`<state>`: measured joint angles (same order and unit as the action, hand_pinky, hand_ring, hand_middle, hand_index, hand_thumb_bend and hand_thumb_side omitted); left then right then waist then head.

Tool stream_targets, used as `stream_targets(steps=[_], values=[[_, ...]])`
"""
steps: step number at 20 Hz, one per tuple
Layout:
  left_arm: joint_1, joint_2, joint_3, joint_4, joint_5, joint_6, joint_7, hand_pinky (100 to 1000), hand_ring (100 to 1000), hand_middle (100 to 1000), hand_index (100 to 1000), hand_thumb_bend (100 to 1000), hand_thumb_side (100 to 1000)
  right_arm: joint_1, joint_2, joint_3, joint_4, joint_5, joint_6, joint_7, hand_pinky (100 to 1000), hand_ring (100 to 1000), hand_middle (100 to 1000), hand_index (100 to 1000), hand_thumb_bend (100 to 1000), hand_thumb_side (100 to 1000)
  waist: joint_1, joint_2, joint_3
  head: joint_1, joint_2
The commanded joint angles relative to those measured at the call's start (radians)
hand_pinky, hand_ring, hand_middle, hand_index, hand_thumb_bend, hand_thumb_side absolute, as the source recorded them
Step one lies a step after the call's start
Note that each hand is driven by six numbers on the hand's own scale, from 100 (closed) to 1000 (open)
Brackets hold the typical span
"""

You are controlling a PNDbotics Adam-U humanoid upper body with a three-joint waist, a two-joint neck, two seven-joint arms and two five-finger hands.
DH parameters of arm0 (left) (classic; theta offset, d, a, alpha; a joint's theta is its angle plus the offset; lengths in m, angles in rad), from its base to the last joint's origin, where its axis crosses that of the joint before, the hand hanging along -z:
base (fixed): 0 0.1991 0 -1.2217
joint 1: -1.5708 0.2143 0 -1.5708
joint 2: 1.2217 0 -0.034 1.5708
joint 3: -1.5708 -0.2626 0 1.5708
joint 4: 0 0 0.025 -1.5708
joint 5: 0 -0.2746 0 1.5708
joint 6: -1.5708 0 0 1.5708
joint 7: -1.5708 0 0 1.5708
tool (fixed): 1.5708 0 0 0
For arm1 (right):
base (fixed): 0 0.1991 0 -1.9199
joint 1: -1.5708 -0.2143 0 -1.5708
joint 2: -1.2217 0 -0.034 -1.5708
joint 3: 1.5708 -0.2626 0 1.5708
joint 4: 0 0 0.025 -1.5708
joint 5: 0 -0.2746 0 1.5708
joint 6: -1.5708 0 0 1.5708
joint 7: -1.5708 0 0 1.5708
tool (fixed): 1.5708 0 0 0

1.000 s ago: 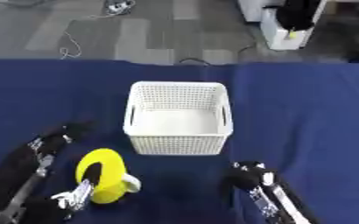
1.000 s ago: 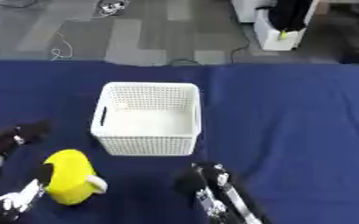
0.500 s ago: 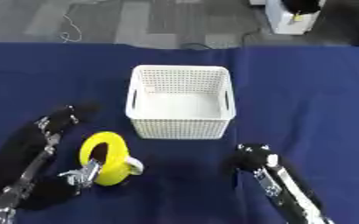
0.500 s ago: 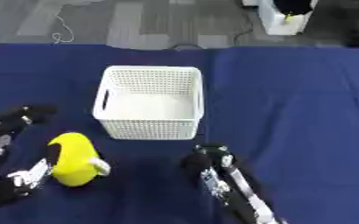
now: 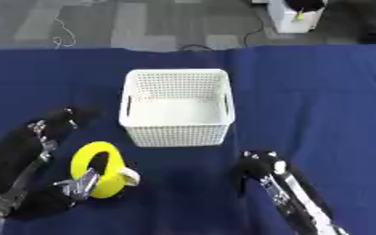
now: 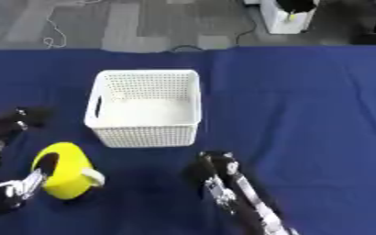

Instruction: Pick up objects on the table and place them in the box.

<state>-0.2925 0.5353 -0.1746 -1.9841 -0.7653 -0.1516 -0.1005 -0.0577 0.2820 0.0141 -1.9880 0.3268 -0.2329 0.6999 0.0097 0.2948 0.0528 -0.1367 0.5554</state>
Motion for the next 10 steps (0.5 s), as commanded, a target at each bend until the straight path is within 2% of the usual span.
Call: stream_targets(steps=[1,5,10], values=[[-0.016,0.069,-0.009,-0.01,0.014,-0.034,-0.075,841,775,836,945,172,945,-0.013,-0.004,0.002,-0.012,-0.005,0.008,0.0,297,423,442,603,100,905,0.008,-0.013,-0.003,-0.007,-0.016],[-0.022,0.126,-0.009,-0.006,0.047,-0.082,-0.162,857,783,839,934,170,940,-0.017,-0.005,-0.001,-0.012,-0.002,0.016,0.0,297,422,442,603,100,905,0.014,-0.013,-0.01,-0.002,-0.013],[-0.024,0.166,-0.001,0.009,0.066,-0.114,-0.174,835,766,820,885,165,937,-0.02,-0.005,-0.002,-0.012,-0.001,0.019,-0.001,296,422,442,604,100,908,0.016,-0.01,-0.012,0.008,-0.003]])
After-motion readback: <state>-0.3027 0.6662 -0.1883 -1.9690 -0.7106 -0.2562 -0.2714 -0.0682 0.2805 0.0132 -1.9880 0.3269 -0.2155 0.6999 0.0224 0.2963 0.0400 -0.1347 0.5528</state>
